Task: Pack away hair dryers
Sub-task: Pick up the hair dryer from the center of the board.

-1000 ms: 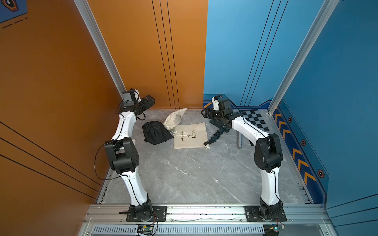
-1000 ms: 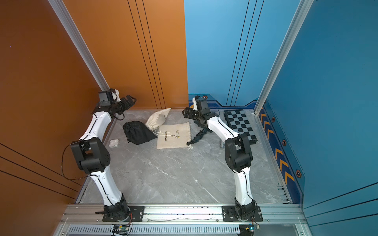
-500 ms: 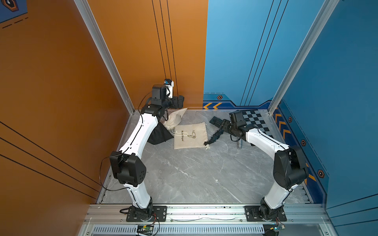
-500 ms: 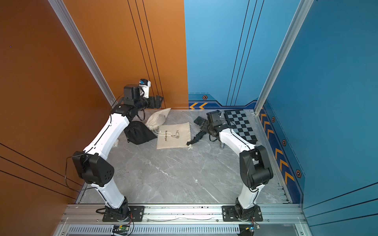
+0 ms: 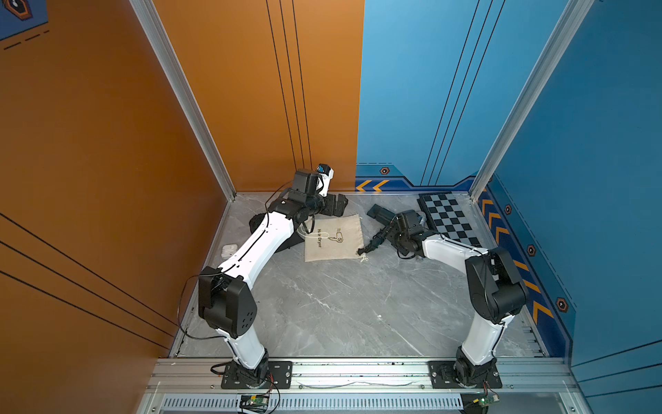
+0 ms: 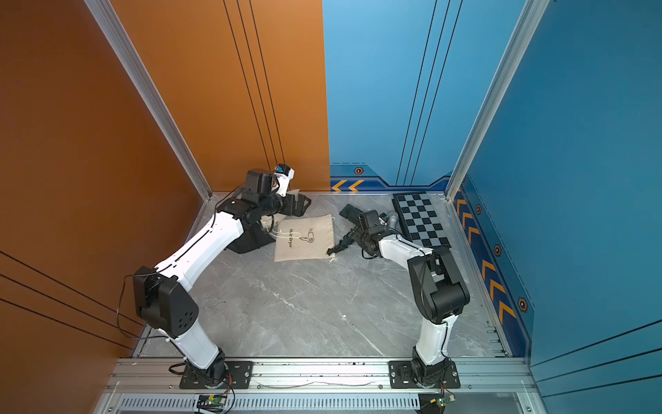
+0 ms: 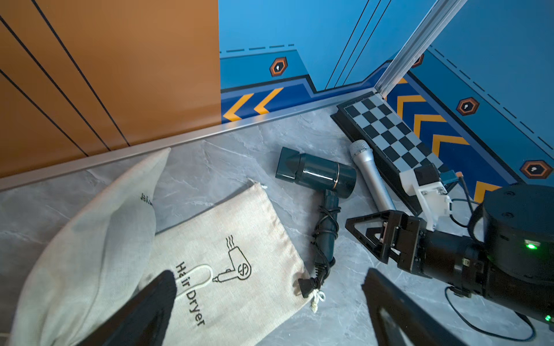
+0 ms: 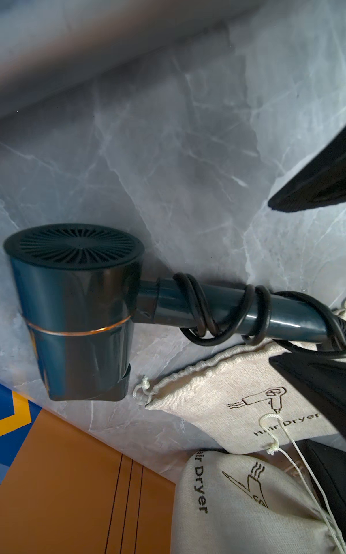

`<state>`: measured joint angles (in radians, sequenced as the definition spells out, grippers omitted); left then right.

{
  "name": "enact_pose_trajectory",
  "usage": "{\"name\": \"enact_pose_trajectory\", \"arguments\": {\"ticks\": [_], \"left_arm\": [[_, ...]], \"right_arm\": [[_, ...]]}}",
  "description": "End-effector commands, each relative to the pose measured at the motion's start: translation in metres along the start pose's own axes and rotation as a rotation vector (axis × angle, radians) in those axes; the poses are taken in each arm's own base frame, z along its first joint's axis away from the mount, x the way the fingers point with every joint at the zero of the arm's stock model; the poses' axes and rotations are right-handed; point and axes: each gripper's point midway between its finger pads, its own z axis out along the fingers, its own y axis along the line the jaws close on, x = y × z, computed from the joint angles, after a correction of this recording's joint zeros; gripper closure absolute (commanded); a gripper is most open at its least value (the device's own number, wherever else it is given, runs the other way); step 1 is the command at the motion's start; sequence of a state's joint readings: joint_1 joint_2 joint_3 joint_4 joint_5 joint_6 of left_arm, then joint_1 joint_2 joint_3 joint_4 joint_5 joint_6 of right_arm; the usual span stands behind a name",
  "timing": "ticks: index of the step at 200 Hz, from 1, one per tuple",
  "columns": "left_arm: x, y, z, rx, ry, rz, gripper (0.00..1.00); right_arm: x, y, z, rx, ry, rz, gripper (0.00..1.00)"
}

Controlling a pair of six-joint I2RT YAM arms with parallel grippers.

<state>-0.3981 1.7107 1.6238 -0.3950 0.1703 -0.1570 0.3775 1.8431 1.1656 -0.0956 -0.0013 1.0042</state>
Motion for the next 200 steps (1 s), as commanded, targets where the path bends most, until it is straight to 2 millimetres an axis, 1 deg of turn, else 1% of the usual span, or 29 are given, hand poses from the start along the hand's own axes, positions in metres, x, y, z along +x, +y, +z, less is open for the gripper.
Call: {"name": "enact_pose_trajectory", "arguments": {"ticks": [1, 30, 84, 123, 137, 151, 158, 160, 162, 177, 192, 200], "left_arm": [[0.005, -0.013, -0.005, 0.039, 0.013, -0.034, 0.01], [0.013, -0.013, 0.0, 0.043, 0.041, -0.05, 0.01], [0.02, -0.016, 0.0, 0.064, 0.061, -0.078, 0.01], [0.016, -0.015, -0.007, 0.069, 0.048, -0.092, 0.01], [0.014, -0.016, -0.01, 0.079, 0.041, -0.098, 0.01], [0.011, -0.017, -0.013, 0.085, 0.034, -0.102, 0.01], [0.01, -0.018, -0.014, 0.086, 0.031, -0.105, 0.01], [0.01, -0.018, -0.014, 0.088, 0.031, -0.105, 0.01], [0.009, -0.018, -0.015, 0.089, 0.03, -0.105, 0.01], [0.006, -0.019, -0.017, 0.094, 0.023, -0.107, 0.01], [0.003, -0.02, -0.019, 0.097, 0.015, -0.113, 0.01], [0.001, -0.021, -0.02, 0.103, 0.011, -0.114, 0.01]], "right_arm": [[0.002, 0.014, 0.008, -0.016, -0.019, 0.029, 0.24], [0.009, 0.017, 0.024, 0.0, 0.004, 0.035, 0.24], [0.017, 0.022, 0.037, 0.022, 0.021, 0.017, 0.24], [0.025, 0.017, 0.049, 0.052, 0.039, 0.004, 0.25], [0.025, 0.015, 0.053, 0.059, 0.039, 0.003, 0.25], [0.023, 0.019, 0.053, 0.053, 0.035, 0.004, 0.27], [0.021, 0.02, 0.053, 0.049, 0.031, 0.004, 0.28], [0.026, 0.013, 0.06, 0.068, 0.042, 0.002, 0.29], [0.027, 0.012, 0.062, 0.072, 0.044, 0.002, 0.3], [0.027, 0.011, 0.064, 0.076, 0.044, 0.0, 0.36], [0.024, 0.012, 0.063, 0.072, 0.04, -0.009, 0.5], [0.023, 0.012, 0.061, 0.074, 0.039, -0.019, 0.55]]}}
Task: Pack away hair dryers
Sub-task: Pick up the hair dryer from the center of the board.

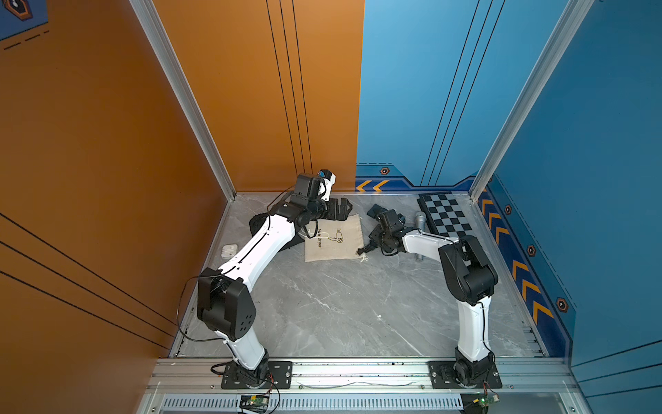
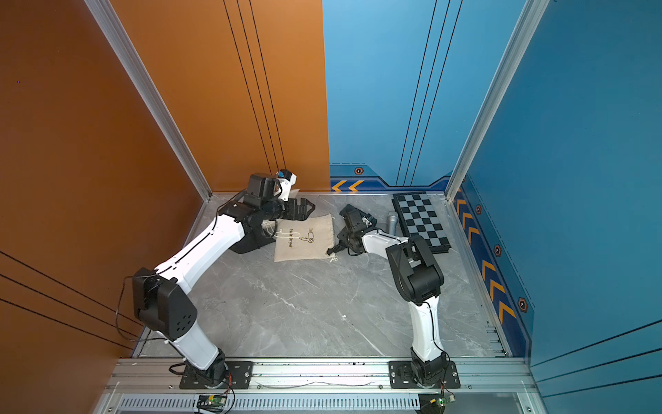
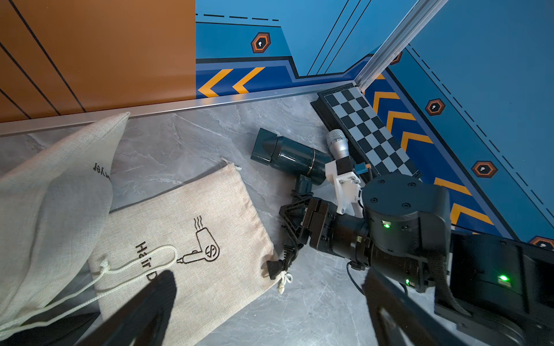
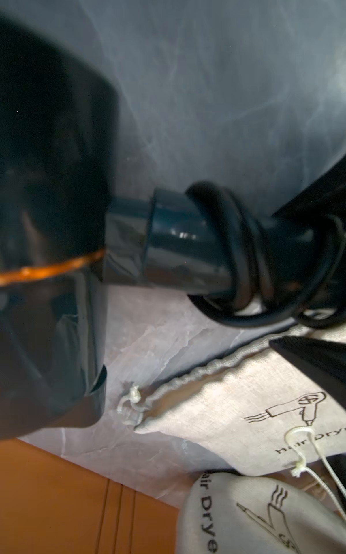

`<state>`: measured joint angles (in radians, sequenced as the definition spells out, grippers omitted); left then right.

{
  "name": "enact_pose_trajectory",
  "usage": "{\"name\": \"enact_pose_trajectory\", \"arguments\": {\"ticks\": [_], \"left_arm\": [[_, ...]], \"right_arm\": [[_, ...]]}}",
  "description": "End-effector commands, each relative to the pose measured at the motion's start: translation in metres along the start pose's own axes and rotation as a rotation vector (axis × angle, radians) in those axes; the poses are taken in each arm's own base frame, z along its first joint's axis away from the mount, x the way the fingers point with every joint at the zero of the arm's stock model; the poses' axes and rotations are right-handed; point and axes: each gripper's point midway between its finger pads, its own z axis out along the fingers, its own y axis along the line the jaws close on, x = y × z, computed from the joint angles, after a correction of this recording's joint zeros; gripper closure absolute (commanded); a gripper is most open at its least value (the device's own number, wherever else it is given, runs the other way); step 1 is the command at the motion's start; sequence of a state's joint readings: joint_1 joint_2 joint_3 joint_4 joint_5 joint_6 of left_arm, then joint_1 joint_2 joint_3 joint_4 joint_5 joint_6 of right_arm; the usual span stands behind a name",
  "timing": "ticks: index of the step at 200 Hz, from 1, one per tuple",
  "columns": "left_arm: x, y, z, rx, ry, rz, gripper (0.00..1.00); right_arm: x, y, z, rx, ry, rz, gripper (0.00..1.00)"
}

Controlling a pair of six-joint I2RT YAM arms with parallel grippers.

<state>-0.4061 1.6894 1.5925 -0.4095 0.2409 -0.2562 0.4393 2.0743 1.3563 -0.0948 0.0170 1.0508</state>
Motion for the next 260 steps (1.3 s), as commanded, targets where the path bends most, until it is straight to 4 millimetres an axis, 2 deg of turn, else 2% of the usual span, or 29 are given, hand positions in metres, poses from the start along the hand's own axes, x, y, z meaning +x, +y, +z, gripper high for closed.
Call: {"name": "enact_pose_trajectory", "arguments": {"ticks": [1, 25, 28, 33, 76, 104, 132, 176, 223, 260], "left_arm": [[-0.01, -0.009, -0.017, 0.034, -0.028, -0.013, 0.01], [-0.014, -0.012, -0.02, 0.041, -0.039, -0.01, 0.01], [-0.015, -0.012, -0.021, 0.041, -0.04, -0.01, 0.01], [-0.015, -0.013, -0.021, 0.042, -0.041, -0.009, 0.01], [-0.019, -0.014, -0.021, 0.047, -0.042, -0.011, 0.01], [-0.021, -0.017, -0.021, 0.058, -0.039, -0.019, 0.01], [-0.022, -0.018, -0.021, 0.062, -0.042, -0.011, 0.01], [-0.023, -0.021, -0.024, 0.083, -0.042, 0.021, 0.01], [-0.018, -0.05, -0.041, 0.254, -0.018, 0.14, 0.0], [-0.009, -0.055, -0.052, 0.368, 0.024, 0.22, 0.0]], "right_arm": [[0.0, -0.011, 0.005, 0.054, 0.0, -0.017, 0.56], [-0.005, -0.015, -0.001, 0.074, -0.011, -0.061, 0.71], [-0.011, -0.007, -0.01, 0.056, -0.026, -0.065, 0.72], [-0.014, -0.007, -0.015, 0.056, -0.035, -0.073, 0.74], [-0.035, 0.0, -0.054, 0.043, -0.094, -0.214, 0.8], [-0.041, 0.007, -0.085, -0.002, -0.108, -0.323, 0.81], [-0.035, 0.004, -0.112, -0.063, -0.071, -0.388, 0.82], [-0.016, 0.012, -0.164, -0.245, -0.006, -0.511, 0.82], [0.013, 0.013, -0.221, -0.404, 0.004, -0.715, 0.82], [0.028, 0.016, -0.256, -0.471, 0.007, -0.8, 0.82]]}}
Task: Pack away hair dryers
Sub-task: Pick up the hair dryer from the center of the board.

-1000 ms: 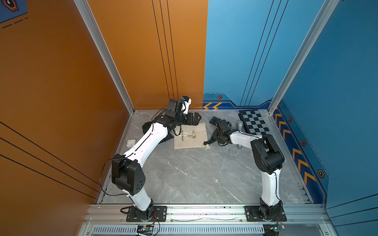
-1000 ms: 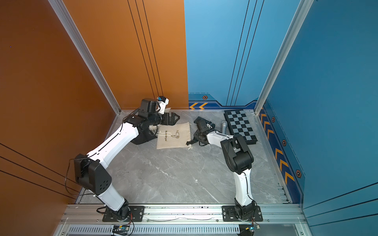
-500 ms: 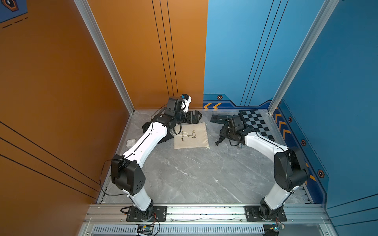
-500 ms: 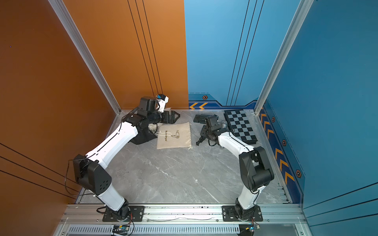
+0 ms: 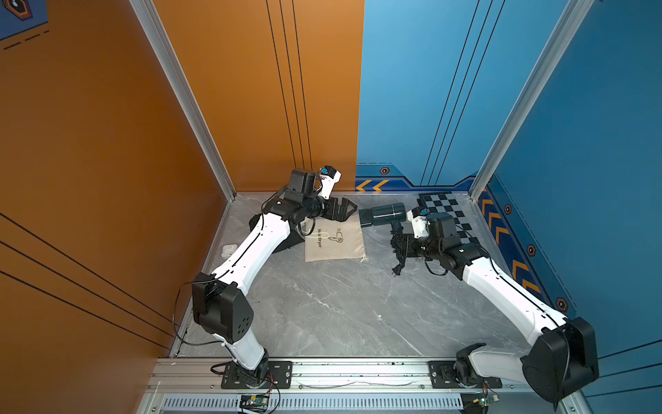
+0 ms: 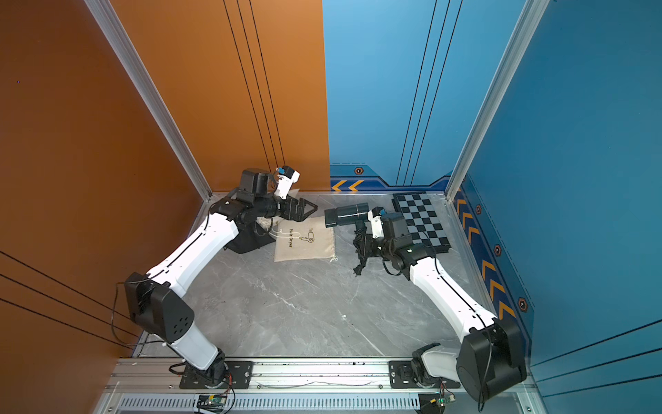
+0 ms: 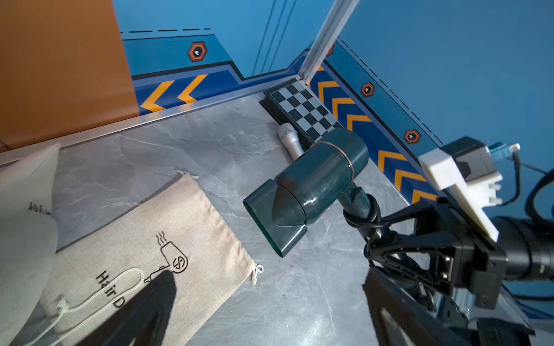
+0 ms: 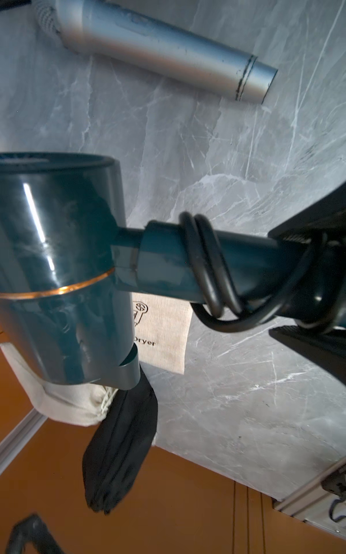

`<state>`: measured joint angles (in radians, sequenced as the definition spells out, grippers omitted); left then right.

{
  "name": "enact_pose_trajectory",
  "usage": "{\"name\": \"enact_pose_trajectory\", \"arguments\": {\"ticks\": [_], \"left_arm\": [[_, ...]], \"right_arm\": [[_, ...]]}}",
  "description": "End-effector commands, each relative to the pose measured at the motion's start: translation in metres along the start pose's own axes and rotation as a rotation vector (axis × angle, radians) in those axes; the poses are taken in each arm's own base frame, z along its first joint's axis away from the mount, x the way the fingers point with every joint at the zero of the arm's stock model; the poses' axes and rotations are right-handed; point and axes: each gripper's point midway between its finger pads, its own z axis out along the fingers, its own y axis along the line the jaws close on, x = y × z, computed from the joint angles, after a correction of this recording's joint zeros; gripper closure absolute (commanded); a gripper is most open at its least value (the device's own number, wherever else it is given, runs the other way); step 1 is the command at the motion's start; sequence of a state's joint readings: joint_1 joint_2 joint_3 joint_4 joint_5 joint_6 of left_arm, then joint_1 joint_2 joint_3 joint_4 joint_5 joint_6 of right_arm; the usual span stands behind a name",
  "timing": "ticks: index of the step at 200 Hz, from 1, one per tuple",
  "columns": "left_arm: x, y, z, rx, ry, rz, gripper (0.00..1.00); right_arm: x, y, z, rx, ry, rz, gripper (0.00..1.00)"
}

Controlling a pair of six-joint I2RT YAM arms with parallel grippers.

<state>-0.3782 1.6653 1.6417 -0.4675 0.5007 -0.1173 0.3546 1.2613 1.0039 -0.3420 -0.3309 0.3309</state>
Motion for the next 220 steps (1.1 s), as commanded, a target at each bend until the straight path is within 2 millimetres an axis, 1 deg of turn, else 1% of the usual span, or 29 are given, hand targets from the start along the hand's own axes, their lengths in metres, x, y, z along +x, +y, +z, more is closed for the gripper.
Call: {"name": "enact_pose_trajectory", "arguments": {"ticks": [1, 30, 48, 64, 81, 111, 167, 191, 220], "left_arm": [[-0.006, -0.022, -0.023, 0.134, 0.002, 0.091, 0.0], [-0.015, -0.026, -0.038, 0.272, -0.018, 0.072, 0.0], [-0.019, -0.031, -0.046, 0.336, -0.028, 0.084, 0.0], [-0.017, -0.035, -0.048, 0.375, -0.011, 0.103, 0.0], [-0.012, -0.037, -0.043, 0.38, 0.014, 0.121, 0.0], [0.0, -0.042, -0.03, 0.396, 0.071, 0.175, 0.0], [0.012, -0.053, -0.01, 0.495, 0.127, 0.199, 0.01], [0.018, -0.067, -0.004, 0.535, 0.15, 0.215, 0.01], [0.026, -0.082, -0.002, 0.579, 0.167, 0.232, 0.01]], "right_arm": [[0.0, 0.028, -0.022, -0.1, -0.018, -0.128, 0.82], [0.012, 0.046, -0.036, -0.139, 0.004, -0.21, 0.83], [0.019, 0.057, -0.038, -0.165, 0.018, -0.257, 0.84], [0.021, 0.062, -0.036, -0.167, 0.023, -0.285, 0.83], [0.018, 0.068, -0.035, -0.169, 0.02, -0.314, 0.84], [0.008, 0.079, -0.042, -0.165, -0.009, -0.373, 0.84], [0.001, 0.099, -0.054, -0.212, -0.008, -0.435, 0.84], [0.001, 0.102, -0.058, -0.216, -0.005, -0.454, 0.84], [0.001, 0.105, -0.06, -0.223, -0.007, -0.47, 0.85]]}}
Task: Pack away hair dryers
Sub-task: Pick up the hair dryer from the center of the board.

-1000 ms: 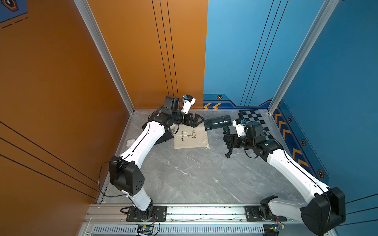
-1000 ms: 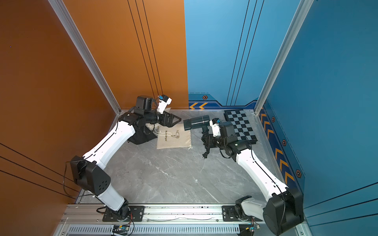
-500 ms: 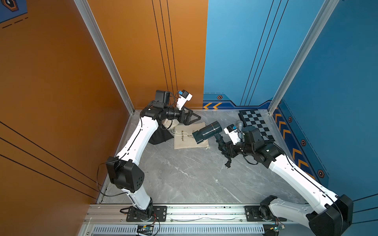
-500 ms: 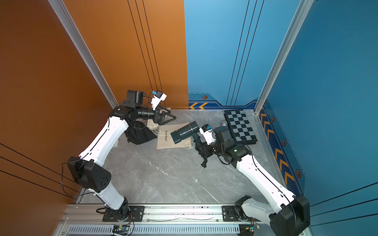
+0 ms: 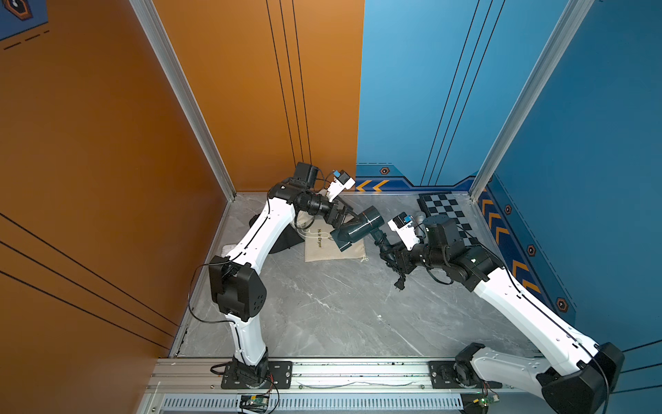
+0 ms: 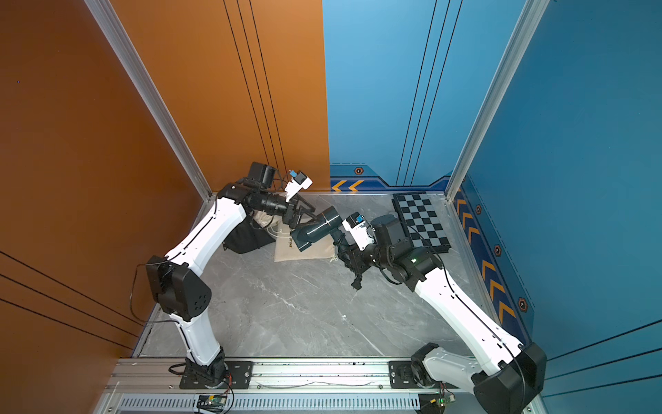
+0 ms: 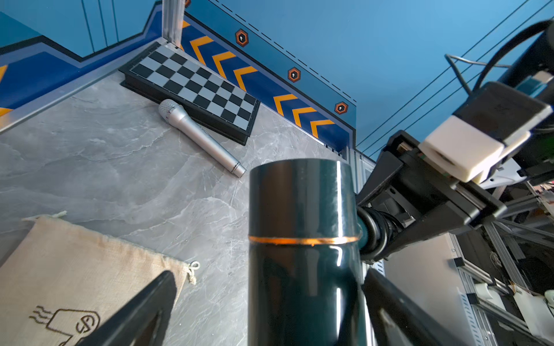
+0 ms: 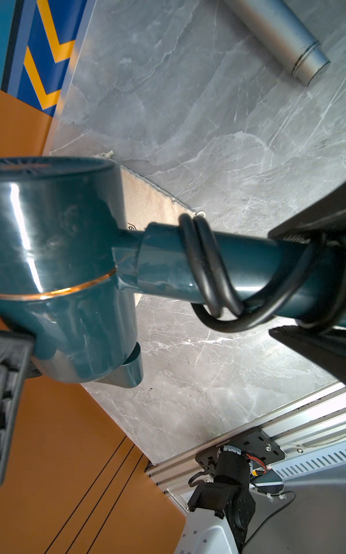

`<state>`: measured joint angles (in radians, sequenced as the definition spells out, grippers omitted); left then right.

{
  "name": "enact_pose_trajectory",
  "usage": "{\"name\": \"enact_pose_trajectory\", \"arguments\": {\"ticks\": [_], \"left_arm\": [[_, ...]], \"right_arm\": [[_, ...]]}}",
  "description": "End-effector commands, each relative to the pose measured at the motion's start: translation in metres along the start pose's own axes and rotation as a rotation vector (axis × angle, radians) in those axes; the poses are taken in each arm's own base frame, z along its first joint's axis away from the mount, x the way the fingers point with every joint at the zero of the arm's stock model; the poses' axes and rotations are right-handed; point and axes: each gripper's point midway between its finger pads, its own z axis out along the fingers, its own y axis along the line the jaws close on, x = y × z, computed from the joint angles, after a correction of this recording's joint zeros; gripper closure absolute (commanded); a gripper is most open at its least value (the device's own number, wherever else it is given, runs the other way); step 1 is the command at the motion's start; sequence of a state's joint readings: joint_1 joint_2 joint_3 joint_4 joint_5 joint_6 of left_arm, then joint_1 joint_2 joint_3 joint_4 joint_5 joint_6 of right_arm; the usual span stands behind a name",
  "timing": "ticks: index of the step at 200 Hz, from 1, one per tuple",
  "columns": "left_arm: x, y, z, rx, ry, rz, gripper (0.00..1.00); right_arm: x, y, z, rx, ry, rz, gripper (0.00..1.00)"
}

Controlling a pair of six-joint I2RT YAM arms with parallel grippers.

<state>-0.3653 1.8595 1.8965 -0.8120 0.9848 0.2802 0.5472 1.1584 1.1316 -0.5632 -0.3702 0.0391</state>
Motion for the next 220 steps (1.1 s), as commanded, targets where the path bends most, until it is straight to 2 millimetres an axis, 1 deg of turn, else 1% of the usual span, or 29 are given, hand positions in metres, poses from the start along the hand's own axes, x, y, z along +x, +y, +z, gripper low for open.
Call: {"name": "enact_pose_trajectory", "arguments": {"ticks": [1, 23, 52, 84, 105, 118, 120, 122, 155, 168, 172, 185, 193, 198, 212, 220], "left_arm": [[-0.002, -0.025, 0.006, 0.091, 0.004, 0.05, 0.01], [-0.001, -0.033, 0.009, 0.116, 0.009, 0.051, 0.01], [0.004, -0.035, 0.016, 0.135, 0.025, 0.036, 0.0], [0.008, -0.036, 0.02, 0.131, 0.038, 0.035, 0.07], [0.005, -0.038, 0.019, 0.134, 0.034, 0.041, 0.1], [0.003, -0.038, 0.019, 0.132, 0.03, 0.041, 0.12], [0.002, -0.038, 0.018, 0.131, 0.028, 0.042, 0.16], [0.001, -0.038, 0.019, 0.133, 0.028, 0.041, 0.18], [-0.005, -0.035, 0.016, 0.106, 0.022, 0.051, 0.37], [-0.007, -0.032, 0.015, 0.08, 0.023, 0.057, 0.53], [-0.008, -0.032, 0.014, 0.076, 0.023, 0.06, 0.56], [-0.01, -0.033, 0.012, 0.066, 0.019, 0.07, 0.58], [-0.012, -0.033, 0.011, 0.059, 0.016, 0.072, 0.65], [-0.013, -0.034, 0.01, 0.059, 0.014, 0.074, 0.67], [-0.015, -0.036, 0.008, 0.056, 0.009, 0.081, 0.68], [-0.016, -0.037, 0.007, 0.056, 0.006, 0.083, 0.71]], "right_arm": [[-0.025, 0.012, -0.012, -0.024, -0.071, -0.071, 0.85], [-0.026, 0.014, -0.013, -0.027, -0.07, -0.083, 0.85], [-0.03, 0.016, -0.017, -0.027, -0.082, -0.1, 0.86], [-0.039, 0.018, -0.02, -0.029, -0.099, -0.121, 0.86], [-0.046, 0.02, -0.022, -0.034, -0.113, -0.143, 0.86], [-0.049, 0.021, -0.02, -0.044, -0.111, -0.154, 0.86], [-0.049, 0.022, -0.021, -0.046, -0.112, -0.155, 0.86], [-0.05, 0.022, -0.02, -0.047, -0.112, -0.156, 0.86], [-0.055, 0.021, -0.013, -0.05, -0.104, -0.172, 0.85], [-0.057, 0.02, -0.01, -0.047, -0.104, -0.18, 0.85], [-0.058, 0.019, -0.01, -0.046, -0.105, -0.183, 0.85], [-0.061, 0.017, -0.006, -0.042, -0.109, -0.19, 0.84], [-0.064, 0.017, -0.004, -0.044, -0.113, -0.194, 0.84], [-0.065, 0.016, -0.003, -0.045, -0.115, -0.197, 0.83], [-0.07, 0.013, 0.001, -0.038, -0.12, -0.198, 0.81], [-0.074, 0.01, 0.002, -0.034, -0.129, -0.191, 0.79]]}}
